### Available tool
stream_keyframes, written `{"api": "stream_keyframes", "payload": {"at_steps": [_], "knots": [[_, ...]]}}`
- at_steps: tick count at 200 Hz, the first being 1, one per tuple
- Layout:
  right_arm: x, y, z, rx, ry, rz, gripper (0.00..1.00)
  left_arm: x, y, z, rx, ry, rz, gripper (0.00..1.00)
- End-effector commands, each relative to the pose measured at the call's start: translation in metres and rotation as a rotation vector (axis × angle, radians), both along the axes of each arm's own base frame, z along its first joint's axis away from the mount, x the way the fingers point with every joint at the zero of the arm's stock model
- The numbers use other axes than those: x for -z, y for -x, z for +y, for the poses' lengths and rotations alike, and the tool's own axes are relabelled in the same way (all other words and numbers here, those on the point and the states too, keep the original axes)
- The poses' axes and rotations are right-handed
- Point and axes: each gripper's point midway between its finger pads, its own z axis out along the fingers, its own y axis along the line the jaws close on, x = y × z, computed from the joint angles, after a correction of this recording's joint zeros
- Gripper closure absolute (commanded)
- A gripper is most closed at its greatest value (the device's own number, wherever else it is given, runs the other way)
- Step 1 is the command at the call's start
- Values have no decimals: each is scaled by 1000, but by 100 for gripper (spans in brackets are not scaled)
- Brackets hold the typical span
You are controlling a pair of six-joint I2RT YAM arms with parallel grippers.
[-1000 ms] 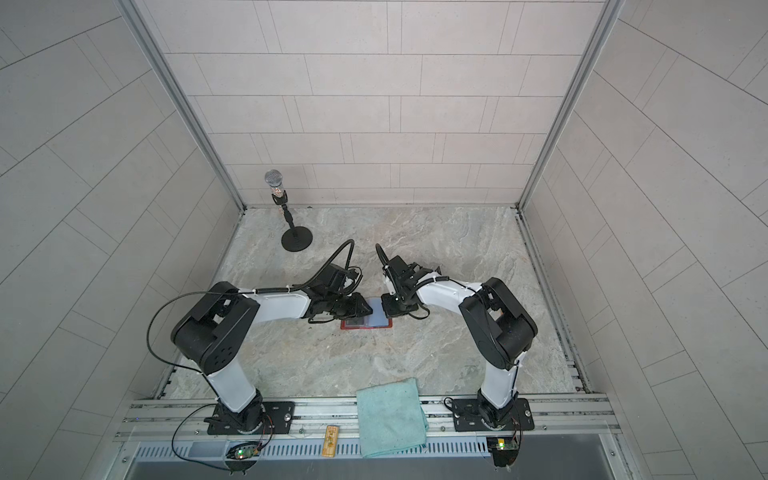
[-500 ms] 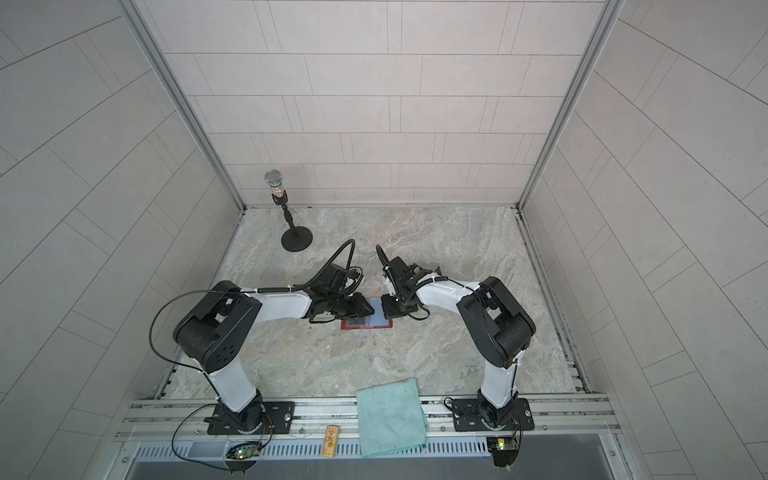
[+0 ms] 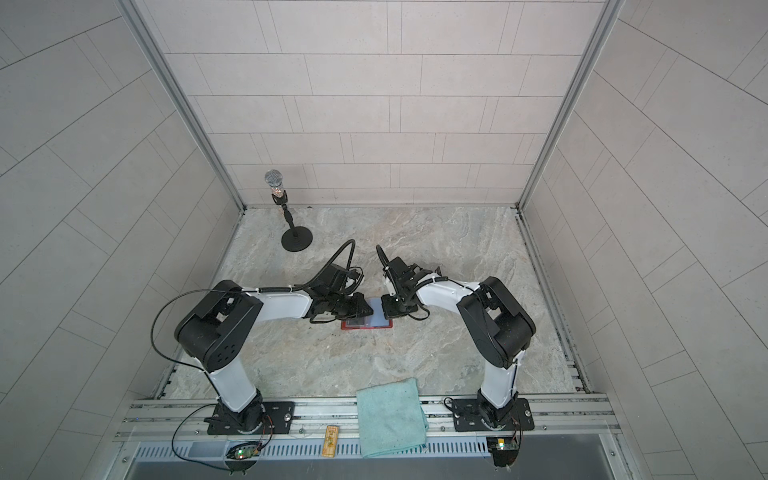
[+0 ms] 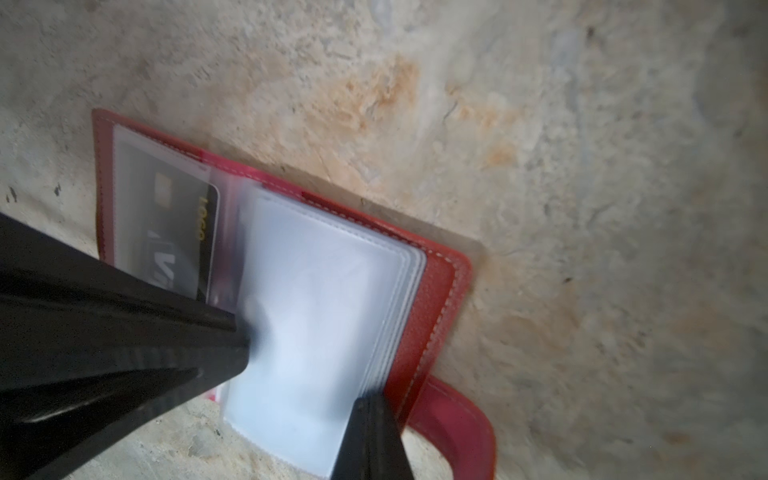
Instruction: Put the credit cards into the card holder
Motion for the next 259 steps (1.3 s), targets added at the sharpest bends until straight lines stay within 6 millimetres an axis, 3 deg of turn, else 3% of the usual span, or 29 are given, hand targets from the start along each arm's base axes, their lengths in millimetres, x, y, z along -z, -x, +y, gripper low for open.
{"api": "stream_keyframes", "payload": {"at_steps": [1, 116, 139, 191, 259], "knots": [[20, 9, -14, 3, 76, 32, 100, -7, -3, 4, -2, -38, -45, 88], [18, 7, -18, 4, 102, 26, 100, -4, -5, 23, -36, -137, -85, 93], [18, 7, -17, 3, 100, 27, 100, -9, -4, 17, -15, -108, -89, 93], [19, 7, -16, -1, 99, 30, 100, -23, -6, 2, 5, -8, -103, 83], [19, 8, -16, -4, 97, 33, 100, -12, -6, -3, 6, 13, -64, 72]]}}
